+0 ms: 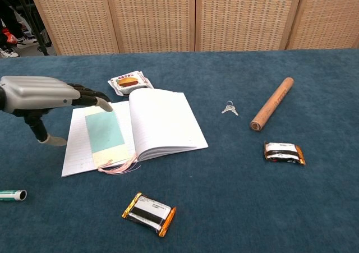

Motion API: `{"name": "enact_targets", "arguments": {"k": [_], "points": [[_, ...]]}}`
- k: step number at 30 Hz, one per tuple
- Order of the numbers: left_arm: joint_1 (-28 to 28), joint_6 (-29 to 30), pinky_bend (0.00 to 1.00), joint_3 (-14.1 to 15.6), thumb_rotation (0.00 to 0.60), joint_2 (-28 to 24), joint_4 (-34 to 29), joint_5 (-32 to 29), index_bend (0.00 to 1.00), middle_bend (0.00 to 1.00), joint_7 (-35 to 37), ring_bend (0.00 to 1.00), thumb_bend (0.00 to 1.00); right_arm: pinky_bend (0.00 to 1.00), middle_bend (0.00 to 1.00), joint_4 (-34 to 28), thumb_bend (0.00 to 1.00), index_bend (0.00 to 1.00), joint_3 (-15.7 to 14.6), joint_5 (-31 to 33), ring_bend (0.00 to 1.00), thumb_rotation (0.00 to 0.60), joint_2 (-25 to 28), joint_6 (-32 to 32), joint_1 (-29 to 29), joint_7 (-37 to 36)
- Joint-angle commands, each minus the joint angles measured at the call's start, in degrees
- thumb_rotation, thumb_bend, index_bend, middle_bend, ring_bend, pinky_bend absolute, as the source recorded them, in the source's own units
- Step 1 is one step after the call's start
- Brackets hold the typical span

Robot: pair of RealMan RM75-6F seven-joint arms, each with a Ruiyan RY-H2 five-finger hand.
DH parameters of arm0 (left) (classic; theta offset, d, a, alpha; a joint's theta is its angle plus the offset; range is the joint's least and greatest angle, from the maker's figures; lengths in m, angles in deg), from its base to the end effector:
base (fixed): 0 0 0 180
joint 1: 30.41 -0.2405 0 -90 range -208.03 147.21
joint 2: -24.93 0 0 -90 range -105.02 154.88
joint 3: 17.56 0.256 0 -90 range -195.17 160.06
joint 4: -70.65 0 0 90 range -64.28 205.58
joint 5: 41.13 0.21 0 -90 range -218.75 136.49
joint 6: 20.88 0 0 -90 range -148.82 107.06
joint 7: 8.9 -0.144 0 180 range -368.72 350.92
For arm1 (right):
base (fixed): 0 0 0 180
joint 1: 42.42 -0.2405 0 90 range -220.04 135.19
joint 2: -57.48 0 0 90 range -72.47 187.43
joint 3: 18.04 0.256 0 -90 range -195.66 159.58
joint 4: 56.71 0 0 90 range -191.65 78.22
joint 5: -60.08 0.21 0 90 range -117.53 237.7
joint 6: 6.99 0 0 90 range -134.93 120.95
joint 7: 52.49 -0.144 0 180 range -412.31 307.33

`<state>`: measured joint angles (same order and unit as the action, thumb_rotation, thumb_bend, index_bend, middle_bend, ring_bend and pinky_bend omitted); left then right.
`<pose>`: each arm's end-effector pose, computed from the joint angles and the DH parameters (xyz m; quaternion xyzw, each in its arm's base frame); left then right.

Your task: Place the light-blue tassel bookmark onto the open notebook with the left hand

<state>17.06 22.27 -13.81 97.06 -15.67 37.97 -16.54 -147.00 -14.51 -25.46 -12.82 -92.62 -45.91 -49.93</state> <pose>-0.1998 0.3303 0.0275 -0.8656 -0.2940 -0.2234 0.3382 -0.3117 -0.1758 0.1308 0.5782 -0.3999 0.3946 0.5917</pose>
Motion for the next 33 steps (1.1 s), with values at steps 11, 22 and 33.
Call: {"name": "enact_targets", "arguments": {"k": [11,22,33], "points": [[0.84,-6.12,0.0,-0.05,0.6,-7.15,-9.77,-19.3,0.05,0.0,-8.47,0.0,0.29,0.0,0.0,-0.47,0.16,0.0,-0.63,-2.1,0.0,0.6,0.76,-1.6,0.58,-1.53],[3.52,-6.53,0.0,0.49,0.6,-4.25,-8.05,-27.91,0.05,0.0,-13.08,0.0,0.3,0.0,0.0,-0.48,0.16,0.0,-0.75,-2.72,0.0,0.6,1.17,-2.19,0.84,-2.45],[7.64,-6.49,0.0,1.74,0.6,-0.53,-5.95,-36.35,0.05,0.0,-17.73,0.0,0.3,0.0,0.0,-0.48,0.16,0.0,-0.64,-2.76,0.0,0.6,1.3,-2.36,0.95,-2.68]]}}
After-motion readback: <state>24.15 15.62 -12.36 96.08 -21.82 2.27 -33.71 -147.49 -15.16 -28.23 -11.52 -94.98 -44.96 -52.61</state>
